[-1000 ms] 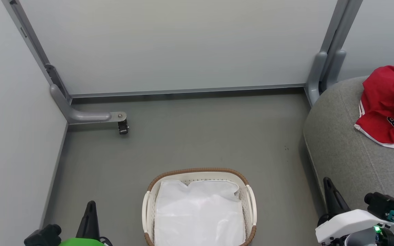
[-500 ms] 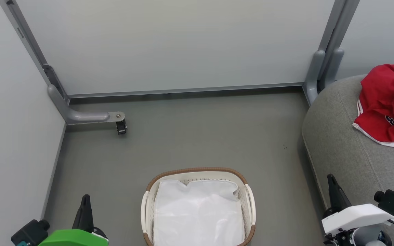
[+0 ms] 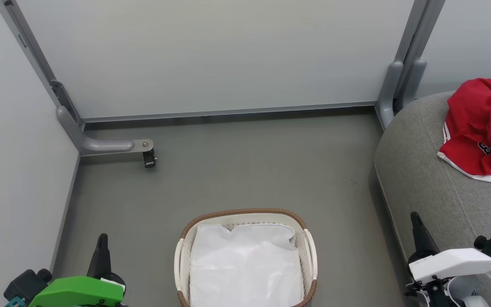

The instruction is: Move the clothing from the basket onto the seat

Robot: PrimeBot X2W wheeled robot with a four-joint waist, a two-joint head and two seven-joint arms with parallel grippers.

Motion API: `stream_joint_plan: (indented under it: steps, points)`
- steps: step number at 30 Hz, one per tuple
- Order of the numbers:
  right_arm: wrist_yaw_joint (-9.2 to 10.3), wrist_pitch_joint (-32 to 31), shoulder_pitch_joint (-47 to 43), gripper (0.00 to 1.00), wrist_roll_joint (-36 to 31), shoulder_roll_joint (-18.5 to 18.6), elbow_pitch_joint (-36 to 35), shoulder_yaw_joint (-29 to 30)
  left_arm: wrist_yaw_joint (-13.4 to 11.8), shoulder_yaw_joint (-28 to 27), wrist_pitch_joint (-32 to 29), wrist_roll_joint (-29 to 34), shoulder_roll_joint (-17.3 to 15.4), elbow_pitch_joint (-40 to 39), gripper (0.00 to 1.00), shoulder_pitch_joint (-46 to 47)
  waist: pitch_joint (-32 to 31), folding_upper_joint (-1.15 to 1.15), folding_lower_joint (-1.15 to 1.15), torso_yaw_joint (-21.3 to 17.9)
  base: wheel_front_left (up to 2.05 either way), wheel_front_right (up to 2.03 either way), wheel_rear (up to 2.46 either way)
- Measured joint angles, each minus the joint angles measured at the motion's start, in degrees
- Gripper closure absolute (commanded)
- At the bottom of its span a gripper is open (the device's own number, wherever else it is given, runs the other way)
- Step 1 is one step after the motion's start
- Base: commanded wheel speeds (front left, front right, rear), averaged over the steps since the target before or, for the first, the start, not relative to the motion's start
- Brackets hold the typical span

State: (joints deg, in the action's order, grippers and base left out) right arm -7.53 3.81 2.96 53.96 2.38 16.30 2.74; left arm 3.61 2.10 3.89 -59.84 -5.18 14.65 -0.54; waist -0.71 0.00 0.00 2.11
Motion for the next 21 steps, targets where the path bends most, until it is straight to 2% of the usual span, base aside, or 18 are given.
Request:
stream_joint_plan:
  steps: [21]
  points:
    - [0.01,-3.4,1.0,1.0,12.7,0.1,-0.8,1.3,1.4,-2.8,-3.4,-10.7,0.7,-0.1,1.0,2.1,0.2,0.0,0.0,-0.6,0.0,0.0,0.0]
